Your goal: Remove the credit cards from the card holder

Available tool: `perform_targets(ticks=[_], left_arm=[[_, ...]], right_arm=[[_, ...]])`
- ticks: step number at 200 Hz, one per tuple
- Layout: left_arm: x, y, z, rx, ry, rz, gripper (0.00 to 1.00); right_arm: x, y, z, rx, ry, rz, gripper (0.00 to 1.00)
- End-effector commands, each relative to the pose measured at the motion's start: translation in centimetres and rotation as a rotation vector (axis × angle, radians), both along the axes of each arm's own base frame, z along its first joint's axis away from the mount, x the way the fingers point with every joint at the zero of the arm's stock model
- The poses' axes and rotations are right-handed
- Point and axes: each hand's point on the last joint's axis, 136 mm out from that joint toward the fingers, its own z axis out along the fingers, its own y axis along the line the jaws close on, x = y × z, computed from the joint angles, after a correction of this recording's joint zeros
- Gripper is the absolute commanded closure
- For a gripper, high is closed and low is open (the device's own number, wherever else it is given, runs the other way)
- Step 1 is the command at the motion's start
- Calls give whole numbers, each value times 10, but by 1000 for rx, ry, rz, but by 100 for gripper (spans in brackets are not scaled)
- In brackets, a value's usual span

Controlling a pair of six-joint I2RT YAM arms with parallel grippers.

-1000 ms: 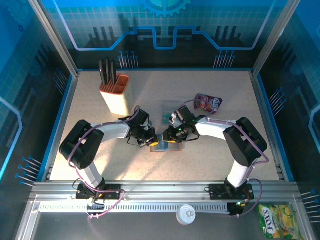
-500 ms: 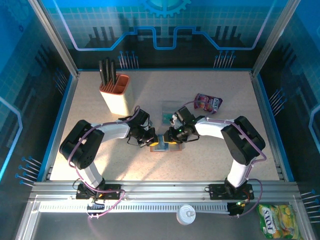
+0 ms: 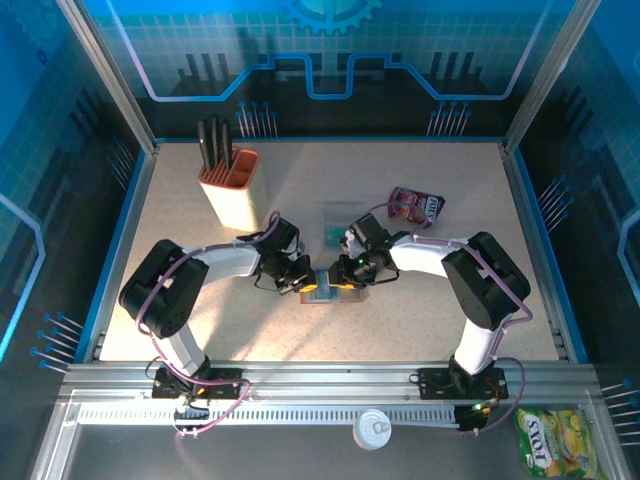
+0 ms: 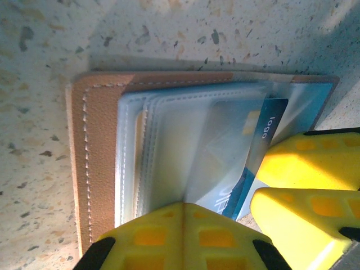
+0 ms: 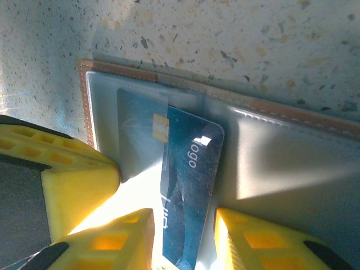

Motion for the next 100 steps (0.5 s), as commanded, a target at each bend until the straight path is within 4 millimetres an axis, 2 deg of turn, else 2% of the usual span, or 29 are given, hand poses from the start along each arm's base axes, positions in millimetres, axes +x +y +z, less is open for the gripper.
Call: perform_targets(ticks=[1,39,100], left_arm=[[-11,11,-20,76,61,-3,100],[-12,12,-20,77,64,-2,100],[-13,13,-21,79,63,-3,100]], right_arm=[[0,-1,-6,-4,38,-3,65],[2,11,5,80,34,-11,67],[4,7,6,71,23,-23,73]])
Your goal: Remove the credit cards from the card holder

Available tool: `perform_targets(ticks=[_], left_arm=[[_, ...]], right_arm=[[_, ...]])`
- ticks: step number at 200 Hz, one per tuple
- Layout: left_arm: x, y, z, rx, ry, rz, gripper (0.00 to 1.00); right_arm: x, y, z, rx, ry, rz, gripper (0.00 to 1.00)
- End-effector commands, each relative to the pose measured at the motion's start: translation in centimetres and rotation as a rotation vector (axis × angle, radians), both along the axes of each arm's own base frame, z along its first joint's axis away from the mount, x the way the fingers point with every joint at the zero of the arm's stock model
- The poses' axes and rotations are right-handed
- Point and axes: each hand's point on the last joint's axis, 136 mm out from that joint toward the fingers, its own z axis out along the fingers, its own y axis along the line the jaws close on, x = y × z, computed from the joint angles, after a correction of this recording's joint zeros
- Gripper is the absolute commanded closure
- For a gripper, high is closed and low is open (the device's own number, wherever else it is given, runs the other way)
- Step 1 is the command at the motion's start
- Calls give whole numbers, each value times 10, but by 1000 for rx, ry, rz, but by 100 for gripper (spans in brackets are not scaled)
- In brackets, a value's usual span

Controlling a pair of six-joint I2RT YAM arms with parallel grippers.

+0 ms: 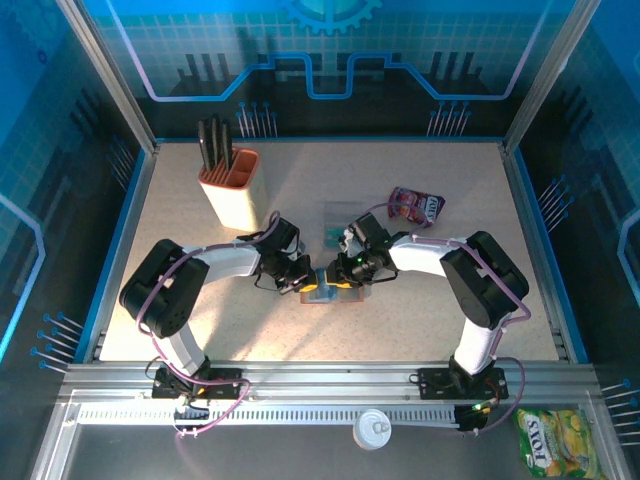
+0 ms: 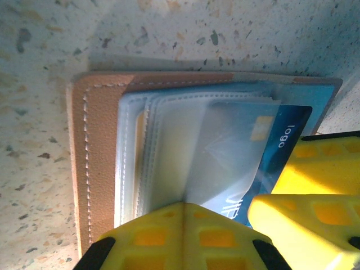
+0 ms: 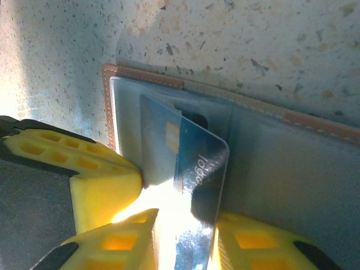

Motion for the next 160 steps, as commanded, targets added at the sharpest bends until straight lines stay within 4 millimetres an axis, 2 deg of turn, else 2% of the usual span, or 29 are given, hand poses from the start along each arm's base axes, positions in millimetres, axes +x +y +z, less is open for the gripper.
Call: perform_targets(ticks=[1,65,160], left_arm=[[-13,13,-21,80,63,-1,100],[-13,14,-21,80,61,-1,100],[-13,15,-21,81,61,-2,100]], right_arm=[[1,-2,1,14,9,-12,73],[1,-8,1,2,4,-23,83],[-2,-21,4,-18,-9,-35,87]])
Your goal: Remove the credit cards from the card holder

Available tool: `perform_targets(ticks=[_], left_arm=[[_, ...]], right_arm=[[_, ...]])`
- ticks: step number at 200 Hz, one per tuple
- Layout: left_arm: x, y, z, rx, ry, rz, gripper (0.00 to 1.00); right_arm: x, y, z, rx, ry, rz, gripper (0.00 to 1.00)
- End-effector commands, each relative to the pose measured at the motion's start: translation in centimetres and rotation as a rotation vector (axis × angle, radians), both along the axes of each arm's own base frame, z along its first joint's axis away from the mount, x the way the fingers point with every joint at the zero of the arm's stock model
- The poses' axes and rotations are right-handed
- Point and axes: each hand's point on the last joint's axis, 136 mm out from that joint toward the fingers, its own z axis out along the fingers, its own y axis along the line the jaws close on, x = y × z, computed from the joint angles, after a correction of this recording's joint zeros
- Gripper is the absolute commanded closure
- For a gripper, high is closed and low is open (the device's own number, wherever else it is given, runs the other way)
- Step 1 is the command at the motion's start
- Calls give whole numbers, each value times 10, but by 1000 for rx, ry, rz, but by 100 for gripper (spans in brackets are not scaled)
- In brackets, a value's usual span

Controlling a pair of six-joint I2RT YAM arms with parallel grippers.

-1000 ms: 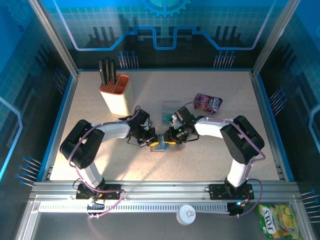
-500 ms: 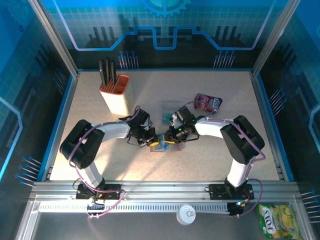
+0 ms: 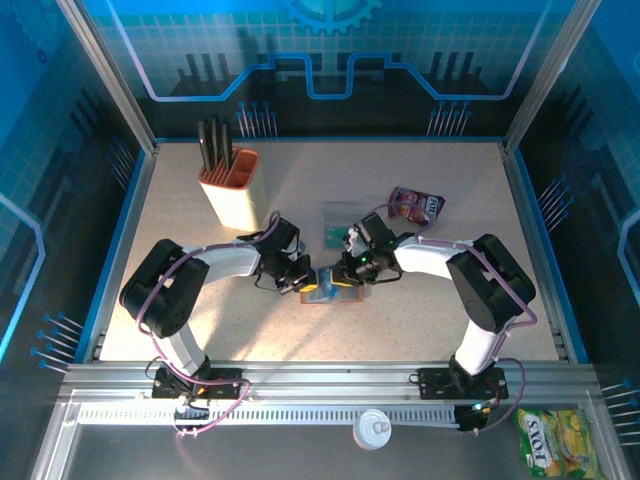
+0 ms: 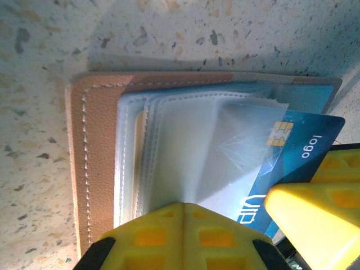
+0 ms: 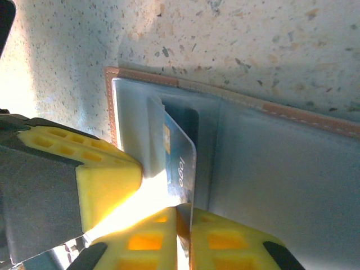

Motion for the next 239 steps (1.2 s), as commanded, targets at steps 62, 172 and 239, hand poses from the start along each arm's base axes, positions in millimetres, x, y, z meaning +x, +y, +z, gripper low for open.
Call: perform_targets(ticks=[62,172,239], left_arm=[[-8,14,-13,64,39,-6,99],[8,6,30,5,-68,-33,92],[6,14,39,19,-105,-13,91]], right_arm=[[0,-17,13,-38,-33,-3,91],[14,-38,49,-161,-195,149,96],[25,-43,72,-282,-410,502,97]])
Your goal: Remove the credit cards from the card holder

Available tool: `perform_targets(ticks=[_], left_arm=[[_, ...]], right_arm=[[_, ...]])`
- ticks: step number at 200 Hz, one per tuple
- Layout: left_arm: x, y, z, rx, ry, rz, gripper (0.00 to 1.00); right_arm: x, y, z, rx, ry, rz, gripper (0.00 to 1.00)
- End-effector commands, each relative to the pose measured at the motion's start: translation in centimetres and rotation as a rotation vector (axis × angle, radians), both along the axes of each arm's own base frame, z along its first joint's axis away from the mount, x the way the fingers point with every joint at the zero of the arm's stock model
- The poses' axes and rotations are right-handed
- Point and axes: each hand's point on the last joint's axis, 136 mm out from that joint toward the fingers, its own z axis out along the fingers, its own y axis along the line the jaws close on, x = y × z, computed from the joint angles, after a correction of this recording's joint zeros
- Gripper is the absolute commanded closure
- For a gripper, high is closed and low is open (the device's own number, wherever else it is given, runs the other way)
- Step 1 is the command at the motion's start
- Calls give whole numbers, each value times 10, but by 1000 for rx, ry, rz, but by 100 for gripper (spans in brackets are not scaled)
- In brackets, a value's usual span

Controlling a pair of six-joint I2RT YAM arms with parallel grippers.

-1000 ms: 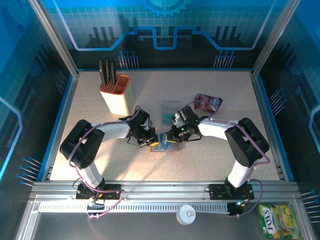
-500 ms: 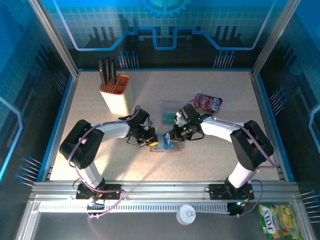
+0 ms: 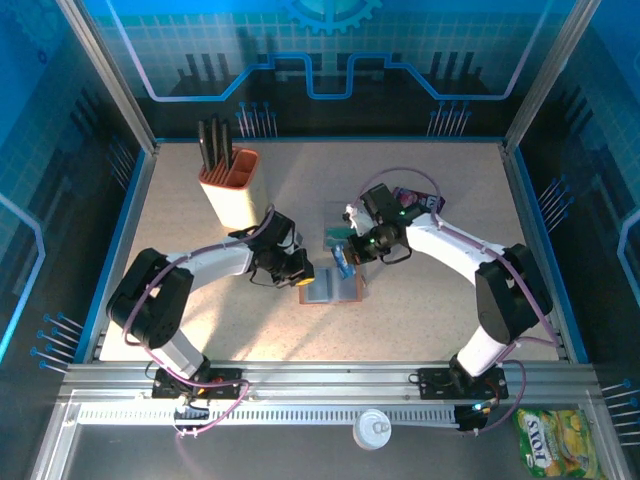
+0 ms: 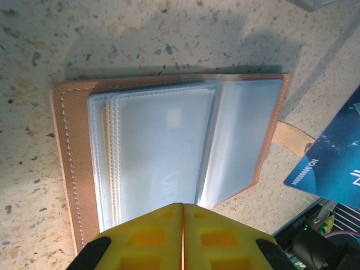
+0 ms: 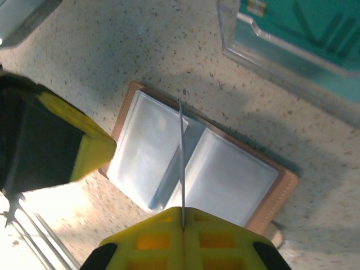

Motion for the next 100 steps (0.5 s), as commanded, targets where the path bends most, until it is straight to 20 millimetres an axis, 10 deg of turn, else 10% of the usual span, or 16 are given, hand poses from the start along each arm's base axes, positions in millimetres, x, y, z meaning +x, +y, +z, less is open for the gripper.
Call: perform_targets(ticks=[1,100], left_arm=[[0,8,8,19,-23,5,91],[-21,28,12,51,-38,38,90]], right_arm=[[-3,-10,3,-108,-70,197,97],[15,-8,14,-254,-179,775,100]])
